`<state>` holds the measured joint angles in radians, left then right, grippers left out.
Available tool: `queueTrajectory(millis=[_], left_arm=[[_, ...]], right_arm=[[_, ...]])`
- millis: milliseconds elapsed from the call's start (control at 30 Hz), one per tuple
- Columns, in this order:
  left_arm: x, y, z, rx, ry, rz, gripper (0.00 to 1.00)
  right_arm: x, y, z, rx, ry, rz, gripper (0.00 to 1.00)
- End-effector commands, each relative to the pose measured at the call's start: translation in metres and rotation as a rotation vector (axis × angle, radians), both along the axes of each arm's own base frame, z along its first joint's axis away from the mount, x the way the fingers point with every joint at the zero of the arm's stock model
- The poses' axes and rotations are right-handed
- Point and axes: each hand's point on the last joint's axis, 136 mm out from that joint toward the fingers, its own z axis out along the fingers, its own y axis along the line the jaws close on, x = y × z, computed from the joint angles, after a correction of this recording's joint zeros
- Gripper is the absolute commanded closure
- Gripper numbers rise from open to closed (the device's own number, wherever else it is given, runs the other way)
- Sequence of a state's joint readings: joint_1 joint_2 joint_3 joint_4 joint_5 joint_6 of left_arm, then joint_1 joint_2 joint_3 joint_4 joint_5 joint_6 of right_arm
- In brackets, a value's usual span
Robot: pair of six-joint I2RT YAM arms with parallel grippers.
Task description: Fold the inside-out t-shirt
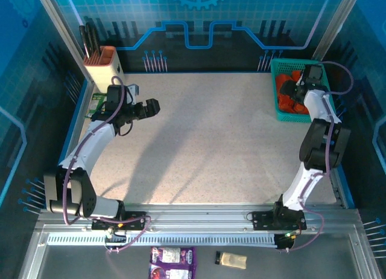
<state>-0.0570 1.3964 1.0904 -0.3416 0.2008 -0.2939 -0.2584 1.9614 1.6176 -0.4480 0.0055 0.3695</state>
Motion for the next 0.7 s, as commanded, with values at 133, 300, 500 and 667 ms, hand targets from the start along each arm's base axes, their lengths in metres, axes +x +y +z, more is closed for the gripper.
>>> queueTrajectory(millis=[133,300,500,667], left_arm=[[-0.006,-0.015,-0.001,-0.084,0.048,-0.039,0.01],[-0.013,-0.016,-0.009,-0.084,0.077,-0.029,0.01],[-0.019,-0.017,-0.012,-0.076,0.094,-0.021,0.01],[-0.021,-0.016,-0.003,-0.069,0.08,-0.024,0.01]], right_arm=[[0.031,-0.004,-0.038,0.088,0.092,-0.003,0.38],[0.042,-0.018,-0.07,0.111,0.152,-0.033,0.52],[0.041,-0.046,-0.079,0.048,0.186,-0.108,0.8],[0.049,-0.053,-0.045,0.028,0.111,-0.117,1.0]])
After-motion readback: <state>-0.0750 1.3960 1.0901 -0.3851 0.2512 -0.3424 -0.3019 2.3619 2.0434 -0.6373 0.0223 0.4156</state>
